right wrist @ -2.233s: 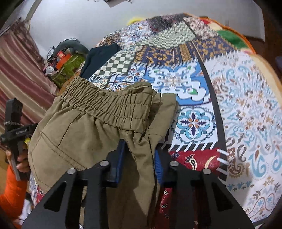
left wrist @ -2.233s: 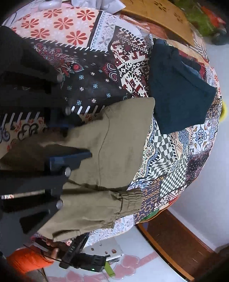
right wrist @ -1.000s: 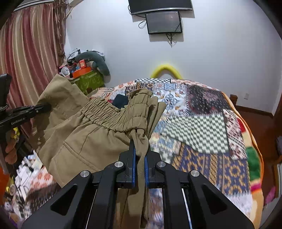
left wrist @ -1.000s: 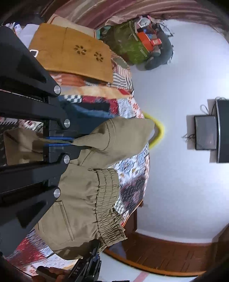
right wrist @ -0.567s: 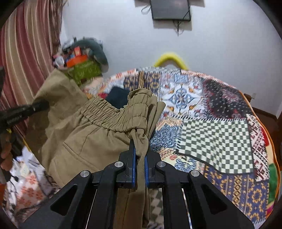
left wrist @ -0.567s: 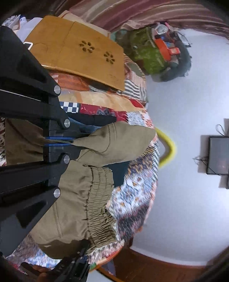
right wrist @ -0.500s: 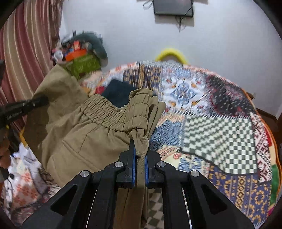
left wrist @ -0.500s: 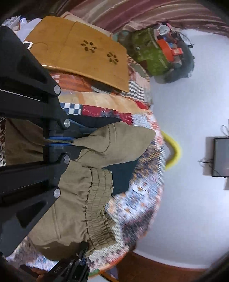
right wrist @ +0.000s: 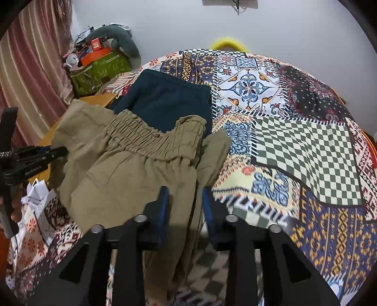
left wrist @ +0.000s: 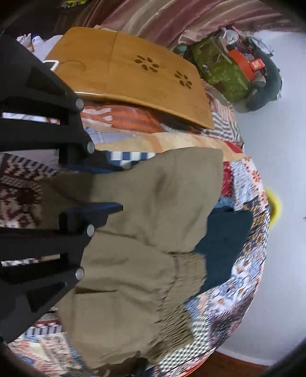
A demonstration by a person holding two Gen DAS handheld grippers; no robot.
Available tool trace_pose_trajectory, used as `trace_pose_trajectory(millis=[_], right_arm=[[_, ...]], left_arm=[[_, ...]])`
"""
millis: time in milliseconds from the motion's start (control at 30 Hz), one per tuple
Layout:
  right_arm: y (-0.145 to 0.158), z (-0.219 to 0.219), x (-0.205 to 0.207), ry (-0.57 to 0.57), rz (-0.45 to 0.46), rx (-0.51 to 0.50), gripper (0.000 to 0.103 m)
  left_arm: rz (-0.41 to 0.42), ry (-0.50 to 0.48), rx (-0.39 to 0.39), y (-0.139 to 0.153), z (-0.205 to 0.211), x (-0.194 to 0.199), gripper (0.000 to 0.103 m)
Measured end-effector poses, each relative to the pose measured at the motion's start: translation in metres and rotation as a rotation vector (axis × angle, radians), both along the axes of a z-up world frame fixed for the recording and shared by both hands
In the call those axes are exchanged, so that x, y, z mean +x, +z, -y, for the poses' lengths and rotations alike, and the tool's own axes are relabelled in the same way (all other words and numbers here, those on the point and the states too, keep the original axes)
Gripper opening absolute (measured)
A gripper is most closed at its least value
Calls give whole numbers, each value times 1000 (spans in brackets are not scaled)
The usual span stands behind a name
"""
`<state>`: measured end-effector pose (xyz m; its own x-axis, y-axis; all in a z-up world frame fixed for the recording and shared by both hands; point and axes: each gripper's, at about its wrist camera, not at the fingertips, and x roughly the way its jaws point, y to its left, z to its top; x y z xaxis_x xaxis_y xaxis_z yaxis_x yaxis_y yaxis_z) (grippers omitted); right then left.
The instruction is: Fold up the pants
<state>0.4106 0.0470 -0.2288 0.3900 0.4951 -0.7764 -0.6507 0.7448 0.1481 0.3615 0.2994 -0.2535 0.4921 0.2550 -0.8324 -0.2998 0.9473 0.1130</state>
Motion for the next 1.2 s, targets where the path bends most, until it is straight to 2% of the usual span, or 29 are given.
trace_pose_trajectory(millis=[100, 200, 300, 567, 700, 867, 1067, 1133, 1200], right_arm=[[15, 9, -13, 8, 23, 25, 30], [41, 23, -34, 4, 67, 77, 32], [68, 41, -61, 0, 120, 144, 39], [150, 78, -145, 12, 301, 282, 39], [183, 93, -188, 17, 395, 356, 39], [213, 115, -247, 23, 506, 441, 39], [223, 130, -289, -12, 585, 470, 39], [225, 134, -299, -29, 594, 479, 46], [225, 136, -304, -43, 598, 479, 57]], left_arm=[[5, -27, 1, 15, 12, -19, 37], [43, -42, -18, 42, 25, -40, 37], [137, -69, -20, 85, 45, -74, 37], [389, -100, -23, 186, 93, -172, 37], [493, -121, -4, 222, 120, -222, 37], [587, -121, 43, 249, 150, -276, 38], [692, -108, 99, 267, 179, -332, 54], [720, -107, 109, 271, 186, -346, 62], [745, -106, 102, 275, 189, -356, 76]])
